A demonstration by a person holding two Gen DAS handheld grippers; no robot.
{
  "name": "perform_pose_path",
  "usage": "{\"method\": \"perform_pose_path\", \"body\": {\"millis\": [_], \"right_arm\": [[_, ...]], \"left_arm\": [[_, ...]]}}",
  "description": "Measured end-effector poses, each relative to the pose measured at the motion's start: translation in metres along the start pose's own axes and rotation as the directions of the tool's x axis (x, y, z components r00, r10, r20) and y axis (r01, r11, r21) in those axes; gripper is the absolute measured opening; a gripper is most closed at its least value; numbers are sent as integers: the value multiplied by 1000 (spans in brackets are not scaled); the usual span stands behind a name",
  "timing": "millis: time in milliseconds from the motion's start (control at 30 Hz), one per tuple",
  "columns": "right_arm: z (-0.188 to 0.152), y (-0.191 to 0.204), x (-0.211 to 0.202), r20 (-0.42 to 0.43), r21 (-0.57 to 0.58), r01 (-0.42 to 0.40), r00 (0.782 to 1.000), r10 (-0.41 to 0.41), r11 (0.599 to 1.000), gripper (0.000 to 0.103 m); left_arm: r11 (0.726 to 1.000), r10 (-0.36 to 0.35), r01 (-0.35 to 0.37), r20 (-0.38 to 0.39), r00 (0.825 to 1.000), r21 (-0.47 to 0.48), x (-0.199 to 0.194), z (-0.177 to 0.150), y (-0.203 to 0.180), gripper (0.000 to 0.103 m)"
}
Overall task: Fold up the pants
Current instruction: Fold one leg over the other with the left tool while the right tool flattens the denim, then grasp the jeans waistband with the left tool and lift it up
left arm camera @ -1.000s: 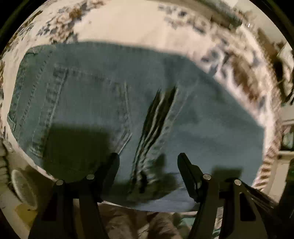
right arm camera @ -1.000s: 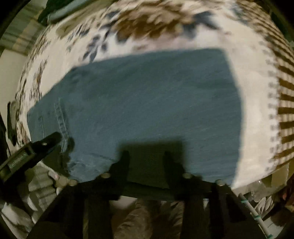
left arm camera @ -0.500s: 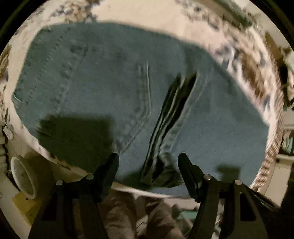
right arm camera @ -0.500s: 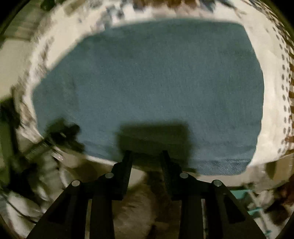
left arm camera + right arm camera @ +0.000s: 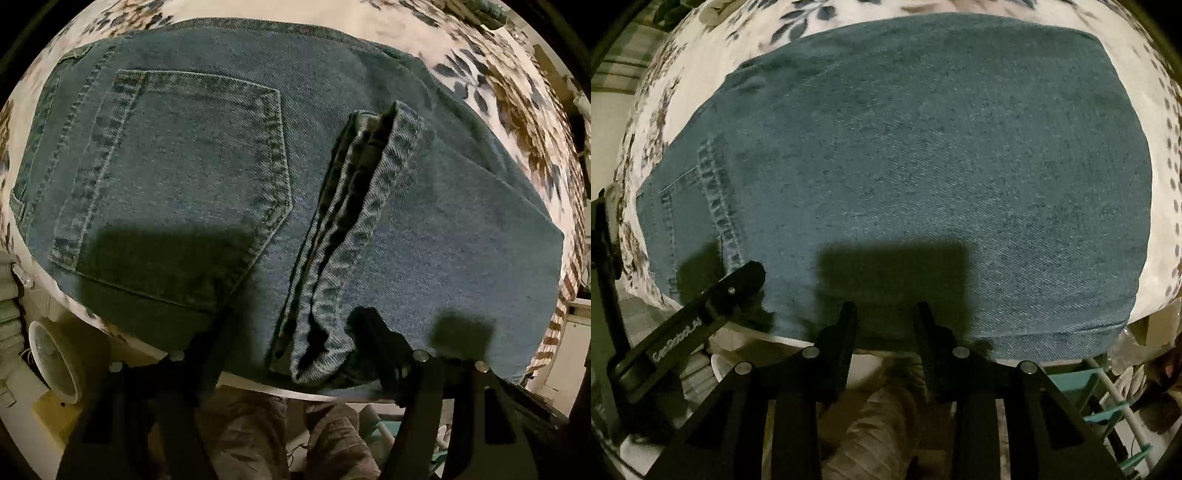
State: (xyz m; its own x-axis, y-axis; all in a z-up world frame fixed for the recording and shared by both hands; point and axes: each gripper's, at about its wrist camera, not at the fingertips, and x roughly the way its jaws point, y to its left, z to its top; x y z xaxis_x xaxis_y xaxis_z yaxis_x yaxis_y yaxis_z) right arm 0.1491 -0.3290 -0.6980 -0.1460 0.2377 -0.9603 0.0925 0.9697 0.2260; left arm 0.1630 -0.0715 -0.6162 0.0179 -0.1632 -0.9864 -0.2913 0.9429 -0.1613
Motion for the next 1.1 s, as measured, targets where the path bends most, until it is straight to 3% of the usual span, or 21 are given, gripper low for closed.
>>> {"method": "perform_pose_path", "body": {"millis": [100,167,233,300,400,433,533,600,700,933,1100], "right_arm": [[10,15,5,-14,17,13,1000,-13,1000,34],[18,19,1,-18,37,-11,1000,12,999,39],[20,22,-7,1,60,-67,998,67,996,70],[19,22,-17,21,66,-116,993,115,991,78],[19,34,-19,30,39,-137,990,136,990,78],[19,39,-18,29,22,-126,992,125,992,78],[25,50,-13,30,-2,-104,994,104,995,78],[31,58,-8,51,-7,-88,995,88,996,78],[45,63,-4,106,-12,-44,993,45,999,78],[61,71,10,135,15,-23,991,20,1000,78],[63,69,7,139,8,-29,990,28,1000,78]], "left_arm": [[1000,-20,20,-18,1000,-12,1,-1,-4,70],[992,-101,100,-21,995,-74,-11,5,11,71],[976,-157,160,33,987,-147,-30,5,35,73],[941,-216,240,122,969,-238,-53,3,71,76],[861,-223,312,253,941,-402,-69,-5,141,77],[813,-213,333,287,934,-477,-67,-9,172,77],[727,-147,324,324,935,-605,-52,-16,221,77],[676,-161,363,352,922,-641,-42,-13,238,77],[627,-193,419,390,900,-657,-28,-2,245,77],[566,-194,447,415,889,-692,-17,-3,253,77],[505,-191,491,463,865,-710,-14,0,260,76]]}}
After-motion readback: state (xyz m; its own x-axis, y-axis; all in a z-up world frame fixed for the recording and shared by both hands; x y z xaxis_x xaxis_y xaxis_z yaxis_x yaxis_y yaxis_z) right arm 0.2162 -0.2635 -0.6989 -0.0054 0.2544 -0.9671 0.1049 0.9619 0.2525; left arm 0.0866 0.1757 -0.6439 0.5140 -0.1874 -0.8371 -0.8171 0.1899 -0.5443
